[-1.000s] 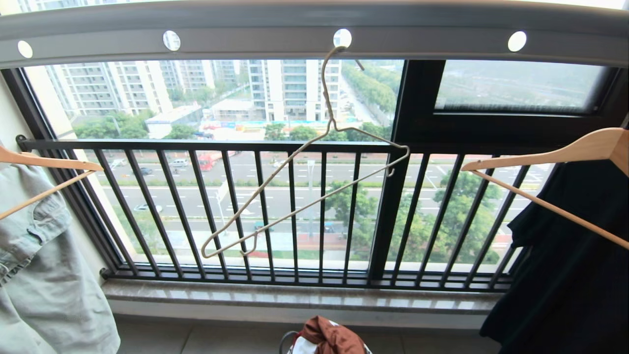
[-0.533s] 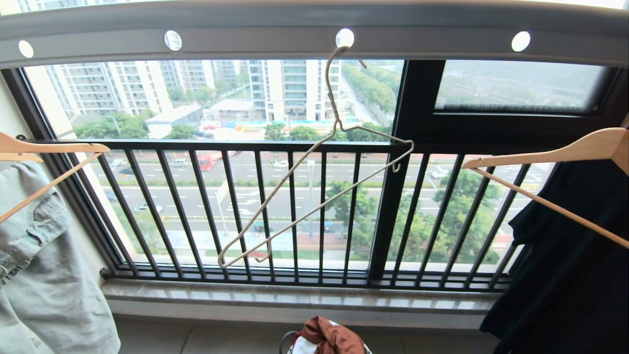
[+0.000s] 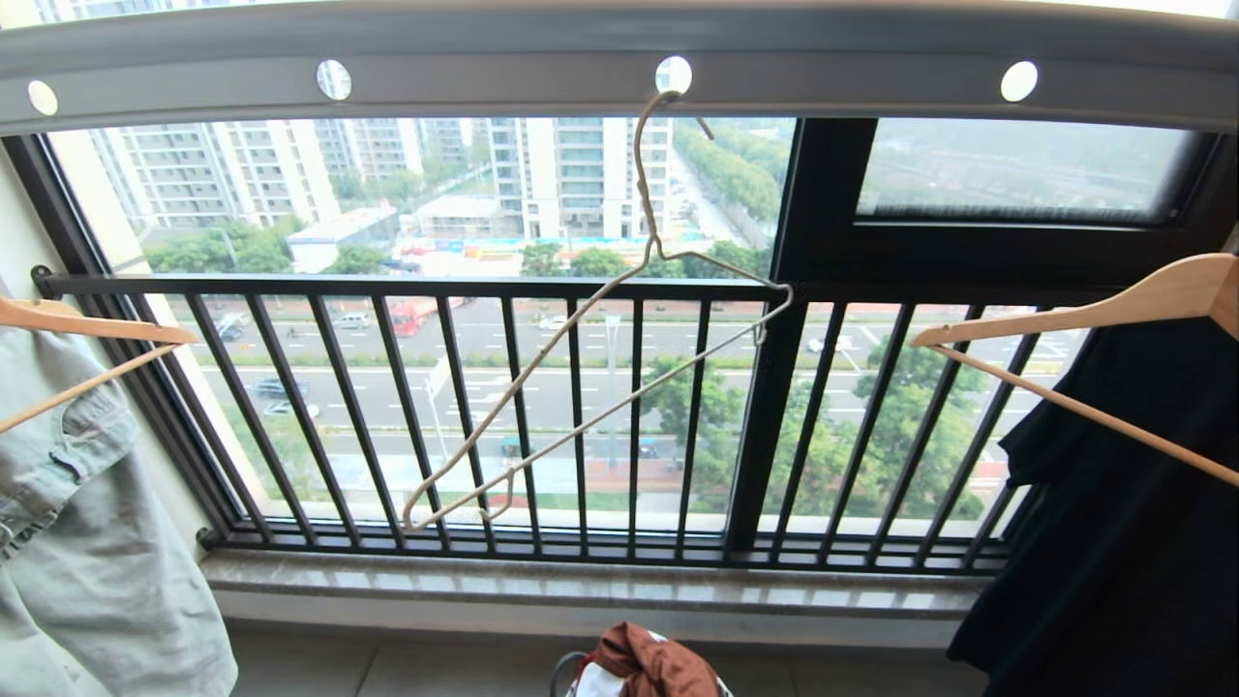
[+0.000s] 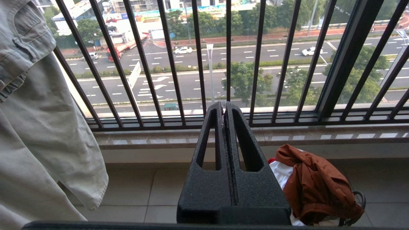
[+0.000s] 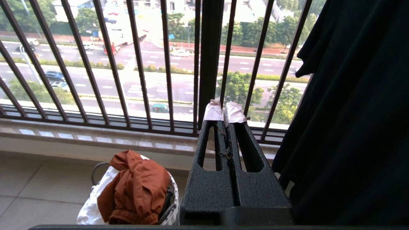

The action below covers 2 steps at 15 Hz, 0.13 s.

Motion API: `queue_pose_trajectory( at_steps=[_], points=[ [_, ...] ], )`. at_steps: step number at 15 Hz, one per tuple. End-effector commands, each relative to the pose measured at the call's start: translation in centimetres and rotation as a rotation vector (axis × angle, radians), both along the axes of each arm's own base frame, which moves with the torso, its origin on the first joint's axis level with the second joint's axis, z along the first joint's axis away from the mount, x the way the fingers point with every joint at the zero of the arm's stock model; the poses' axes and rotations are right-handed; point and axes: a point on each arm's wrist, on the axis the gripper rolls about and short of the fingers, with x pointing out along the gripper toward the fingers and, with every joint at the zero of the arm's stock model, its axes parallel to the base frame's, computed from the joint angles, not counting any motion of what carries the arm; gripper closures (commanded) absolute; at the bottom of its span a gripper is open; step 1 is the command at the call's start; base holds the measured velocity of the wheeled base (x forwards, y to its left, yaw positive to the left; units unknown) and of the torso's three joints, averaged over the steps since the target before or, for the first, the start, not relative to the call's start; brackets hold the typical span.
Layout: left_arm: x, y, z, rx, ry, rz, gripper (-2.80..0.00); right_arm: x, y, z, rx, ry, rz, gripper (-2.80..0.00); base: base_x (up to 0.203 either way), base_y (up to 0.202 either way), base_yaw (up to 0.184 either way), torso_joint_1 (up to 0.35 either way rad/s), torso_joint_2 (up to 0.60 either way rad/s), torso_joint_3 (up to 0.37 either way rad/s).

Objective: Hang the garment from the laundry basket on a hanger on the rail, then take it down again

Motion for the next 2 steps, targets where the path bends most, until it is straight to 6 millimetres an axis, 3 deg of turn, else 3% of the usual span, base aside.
queue_pose_trajectory(
  at_steps=[1,2],
  points=[
    [0.01,0.0,0.0,0.0,0.001,0.0,0.0,0.01,0.0,0.01,-0.001,0.001,0.001,0.0,0.0,0.0,0.0,0.0,0.0,0.0],
    [0.01,0.0,0.0,0.0,0.001,0.0,0.0,0.01,0.0,0.01,0.001,0.001,0.001,0.0,0.0,0.0,0.0,0.0,0.0,0.0]
  ],
)
